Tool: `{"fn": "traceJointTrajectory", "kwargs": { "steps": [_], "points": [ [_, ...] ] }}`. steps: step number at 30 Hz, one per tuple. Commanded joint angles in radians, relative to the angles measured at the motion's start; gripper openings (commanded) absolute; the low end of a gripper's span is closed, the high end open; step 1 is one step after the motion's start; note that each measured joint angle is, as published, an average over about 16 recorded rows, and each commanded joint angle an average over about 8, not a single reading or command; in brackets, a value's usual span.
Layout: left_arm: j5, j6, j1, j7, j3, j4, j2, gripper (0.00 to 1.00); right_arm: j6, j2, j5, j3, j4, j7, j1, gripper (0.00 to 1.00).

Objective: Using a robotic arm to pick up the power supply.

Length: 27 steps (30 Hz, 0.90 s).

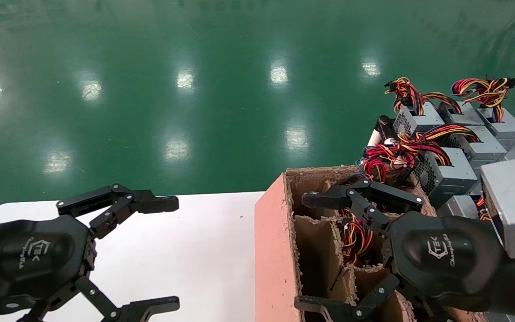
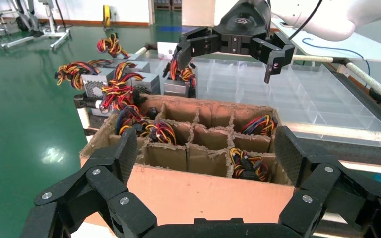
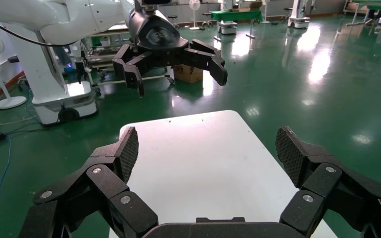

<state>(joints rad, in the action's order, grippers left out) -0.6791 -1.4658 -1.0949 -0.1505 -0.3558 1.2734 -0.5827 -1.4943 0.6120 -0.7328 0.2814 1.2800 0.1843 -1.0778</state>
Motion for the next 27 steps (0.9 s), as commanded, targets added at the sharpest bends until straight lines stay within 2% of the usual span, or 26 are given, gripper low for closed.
{"fn": "traceJointTrajectory", "kwargs": {
  "steps": [1, 9, 17, 22, 27],
  "points": [
    [0.0, 0.0, 0.0, 0.0, 0.0, 0.0, 0.0, 1.0, 0.0, 0.0, 0.0, 0.0, 0.0, 0.0, 0.0, 1.0],
    [0.0, 0.0, 0.0, 0.0, 0.0, 0.0, 0.0, 0.98, 0.0, 0.0, 0.0, 0.0, 0.001, 0.0, 0.0, 1.0],
    [0.0, 0.0, 0.0, 0.0, 0.0, 0.0, 0.0, 0.0, -0.005, -0.004, 0.007, -0.005, -0.001, -0.004, -0.002, 1.0],
    [0.0, 0.0, 0.0, 0.0, 0.0, 0.0, 0.0, 0.0, 0.018, -0.019, -0.011, -0.017, -0.012, -0.026, -0.007, 1.0],
    [0.0, 0.0, 0.0, 0.0, 0.0, 0.0, 0.0, 0.0, 0.146, -0.031, -0.12, -0.016, -0.032, -0.049, -0.004, 1.0]
  ]
}}
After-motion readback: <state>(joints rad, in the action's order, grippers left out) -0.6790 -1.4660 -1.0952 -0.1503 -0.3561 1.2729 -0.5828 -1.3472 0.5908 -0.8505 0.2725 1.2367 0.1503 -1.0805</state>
